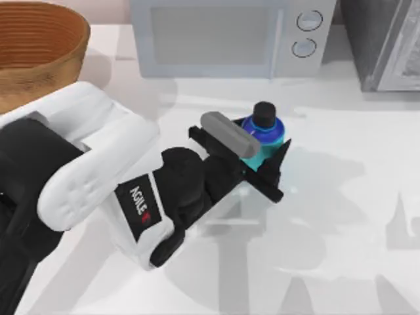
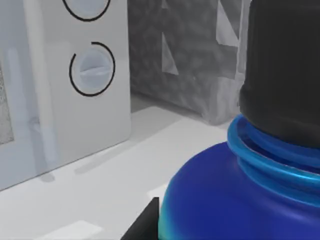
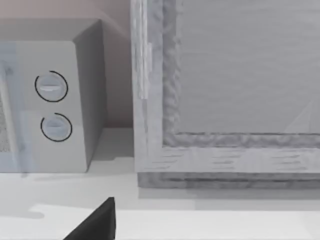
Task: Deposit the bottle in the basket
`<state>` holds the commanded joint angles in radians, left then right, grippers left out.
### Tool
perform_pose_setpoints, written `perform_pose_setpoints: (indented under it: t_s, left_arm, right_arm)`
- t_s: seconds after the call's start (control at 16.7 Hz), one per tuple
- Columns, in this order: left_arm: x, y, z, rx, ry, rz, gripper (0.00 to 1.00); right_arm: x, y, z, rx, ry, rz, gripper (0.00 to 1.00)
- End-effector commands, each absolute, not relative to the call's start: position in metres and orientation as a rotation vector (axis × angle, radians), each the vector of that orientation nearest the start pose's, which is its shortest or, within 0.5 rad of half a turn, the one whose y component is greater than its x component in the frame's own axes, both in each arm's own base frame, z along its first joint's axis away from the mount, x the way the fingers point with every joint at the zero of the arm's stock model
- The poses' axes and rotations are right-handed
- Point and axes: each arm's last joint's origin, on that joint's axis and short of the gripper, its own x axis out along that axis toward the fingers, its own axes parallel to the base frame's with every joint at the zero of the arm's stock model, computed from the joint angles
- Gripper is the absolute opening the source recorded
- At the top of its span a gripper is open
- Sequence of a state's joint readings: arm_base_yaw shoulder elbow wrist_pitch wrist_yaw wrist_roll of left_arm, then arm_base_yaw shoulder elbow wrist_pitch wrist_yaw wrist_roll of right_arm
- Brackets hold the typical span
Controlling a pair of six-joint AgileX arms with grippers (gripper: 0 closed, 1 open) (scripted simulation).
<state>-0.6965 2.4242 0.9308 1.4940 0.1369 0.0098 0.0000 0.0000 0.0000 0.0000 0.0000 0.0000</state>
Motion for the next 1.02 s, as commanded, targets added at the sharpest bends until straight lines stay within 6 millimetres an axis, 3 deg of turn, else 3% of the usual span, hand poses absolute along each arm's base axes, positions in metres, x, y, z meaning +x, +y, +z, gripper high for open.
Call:
perform_pose_setpoints:
  t_s: [0.42, 1.02]
  left_arm:
    - [0.3076, -0.2577, 0.033, -0.001, -0.001, -0.805, 0.02]
    - [0.308, -0.2571, 0.0337, -0.001, -0.003, -0.804, 0.0]
  right_arm:
    - [0.1057, -0.0012, 0.16, 0.0, 0.0, 0.0, 1.0]
    - [0.1057, -0.0012, 0.16, 0.0, 0.0, 0.0, 1.0]
